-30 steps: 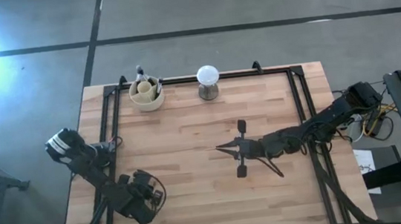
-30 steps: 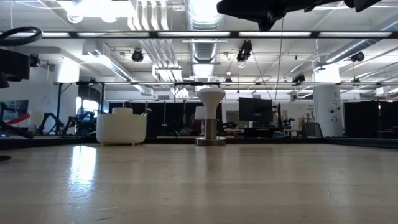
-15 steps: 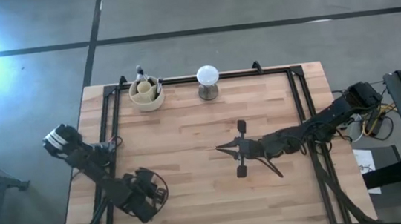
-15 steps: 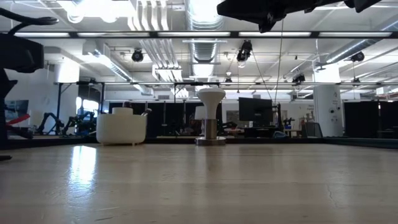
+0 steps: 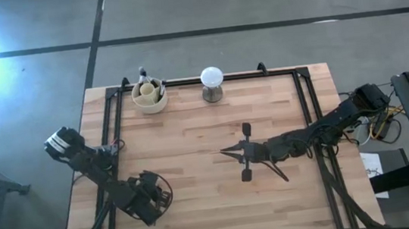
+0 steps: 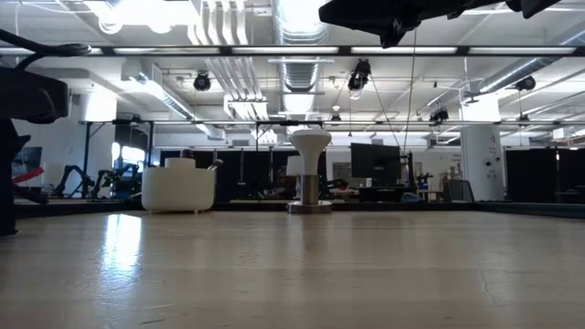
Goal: Put items in baskets/containers
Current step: Put the lash brush into the organizer
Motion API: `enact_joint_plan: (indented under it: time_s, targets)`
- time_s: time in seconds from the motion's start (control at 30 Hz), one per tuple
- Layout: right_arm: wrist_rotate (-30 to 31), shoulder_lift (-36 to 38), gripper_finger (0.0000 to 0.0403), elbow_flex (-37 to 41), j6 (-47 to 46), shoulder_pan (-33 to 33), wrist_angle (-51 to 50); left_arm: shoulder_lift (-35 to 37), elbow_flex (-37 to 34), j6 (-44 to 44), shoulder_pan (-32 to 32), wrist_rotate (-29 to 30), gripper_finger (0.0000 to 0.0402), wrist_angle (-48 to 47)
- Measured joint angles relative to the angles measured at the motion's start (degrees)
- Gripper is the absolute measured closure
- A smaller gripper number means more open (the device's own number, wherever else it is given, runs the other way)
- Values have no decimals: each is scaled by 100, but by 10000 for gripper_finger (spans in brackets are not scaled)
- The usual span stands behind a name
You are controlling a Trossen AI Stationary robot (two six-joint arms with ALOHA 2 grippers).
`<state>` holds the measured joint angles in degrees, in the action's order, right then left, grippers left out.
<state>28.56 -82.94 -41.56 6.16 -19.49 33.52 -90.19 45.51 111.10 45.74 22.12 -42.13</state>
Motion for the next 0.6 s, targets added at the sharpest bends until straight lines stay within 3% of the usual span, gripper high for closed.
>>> enact_joint_plan:
  time_s: [0.23,0.47,0.6]
  targets:
    - [2,0,385,0,166,0,13,13,-165,-4,7,7,316,204]
    - [2,0,385,0,148,-2,2,13,-174,-169,9,24,389,112]
    - [1,0,385,0,150,0,2,74,-180,-375,7,38,397,101]
